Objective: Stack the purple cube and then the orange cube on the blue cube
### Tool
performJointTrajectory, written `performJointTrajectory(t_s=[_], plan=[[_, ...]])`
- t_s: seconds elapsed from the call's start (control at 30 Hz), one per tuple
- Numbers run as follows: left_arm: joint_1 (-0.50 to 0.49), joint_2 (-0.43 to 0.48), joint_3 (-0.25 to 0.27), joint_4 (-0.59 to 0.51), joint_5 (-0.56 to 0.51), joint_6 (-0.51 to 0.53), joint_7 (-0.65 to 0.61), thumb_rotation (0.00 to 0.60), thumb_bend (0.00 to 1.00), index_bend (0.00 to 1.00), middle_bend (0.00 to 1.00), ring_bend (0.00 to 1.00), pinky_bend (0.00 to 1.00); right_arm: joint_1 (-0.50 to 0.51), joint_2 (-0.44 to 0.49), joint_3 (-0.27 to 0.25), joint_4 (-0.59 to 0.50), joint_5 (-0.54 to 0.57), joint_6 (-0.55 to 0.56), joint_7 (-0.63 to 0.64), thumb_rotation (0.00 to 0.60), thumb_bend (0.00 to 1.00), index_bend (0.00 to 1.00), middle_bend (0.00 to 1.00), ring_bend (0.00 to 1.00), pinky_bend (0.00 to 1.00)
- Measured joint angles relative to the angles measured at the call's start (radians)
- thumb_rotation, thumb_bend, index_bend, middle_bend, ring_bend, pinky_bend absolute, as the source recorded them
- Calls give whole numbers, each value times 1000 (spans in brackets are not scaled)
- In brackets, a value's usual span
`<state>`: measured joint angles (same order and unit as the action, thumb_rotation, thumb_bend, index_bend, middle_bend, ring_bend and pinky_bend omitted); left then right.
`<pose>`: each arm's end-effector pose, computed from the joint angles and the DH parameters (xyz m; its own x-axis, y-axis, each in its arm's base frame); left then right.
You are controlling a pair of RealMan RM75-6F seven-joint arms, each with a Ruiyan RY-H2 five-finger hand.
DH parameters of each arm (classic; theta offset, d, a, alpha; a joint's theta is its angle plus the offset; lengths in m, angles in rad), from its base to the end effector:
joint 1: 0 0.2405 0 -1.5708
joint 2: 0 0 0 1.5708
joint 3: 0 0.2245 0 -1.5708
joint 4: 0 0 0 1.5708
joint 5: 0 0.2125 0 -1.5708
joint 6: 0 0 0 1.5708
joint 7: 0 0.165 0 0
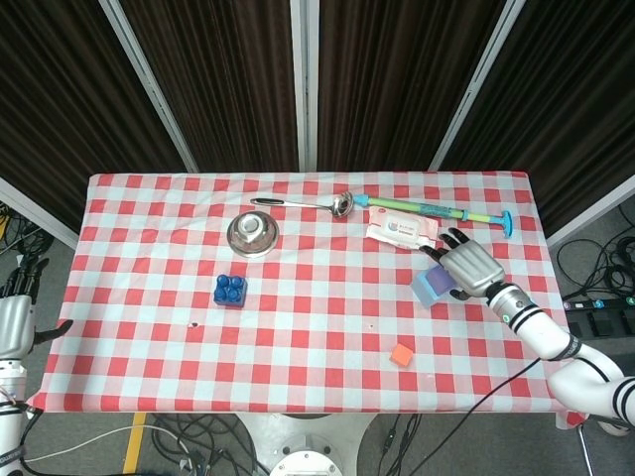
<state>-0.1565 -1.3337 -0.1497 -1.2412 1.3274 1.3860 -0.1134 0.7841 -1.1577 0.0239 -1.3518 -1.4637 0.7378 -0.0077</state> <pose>-0.3416 0.2442 0.1345 0.3928 -0.0590 0.9177 0.9127 0.1469 -0.3813 -0.2082 -0.3744 0.0702 0.7541 -0.2651 0.6008 -0.6420 -0.4900 0.5897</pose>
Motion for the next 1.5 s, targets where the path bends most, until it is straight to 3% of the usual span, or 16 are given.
performJointTrajectory(t_s=[0.17,0.43,0.63,0.77,1.07,1.5], plan=[[0,0,-2,1,-1,1,-7,600,74,143,170,141,280,2,12,7,-9,-1,8,-1,600,33,0,159,0,14],[4,8,-7,-5,-2,10,-14,600,73,144,170,141,280,-1,76,21,-133,-35,66,-30,600,29,0,193,0,0],[6,10,-8,-7,-1,16,-15,600,75,144,170,140,280,-25,131,7,-294,-165,177,-98,600,29,1,242,7,0],[7,11,-9,-9,0,21,-13,600,74,144,170,141,280,-36,140,-45,-348,-270,191,-131,600,38,23,293,25,0],[7,4,-11,1,-4,23,-6,600,74,144,170,140,280,-27,80,-129,-294,-402,173,-99,600,57,53,360,70,0],[7,3,-11,0,-4,22,1,600,74,144,170,141,280,-18,9,-165,-223,-404,130,-72,600,77,59,379,82,0]])
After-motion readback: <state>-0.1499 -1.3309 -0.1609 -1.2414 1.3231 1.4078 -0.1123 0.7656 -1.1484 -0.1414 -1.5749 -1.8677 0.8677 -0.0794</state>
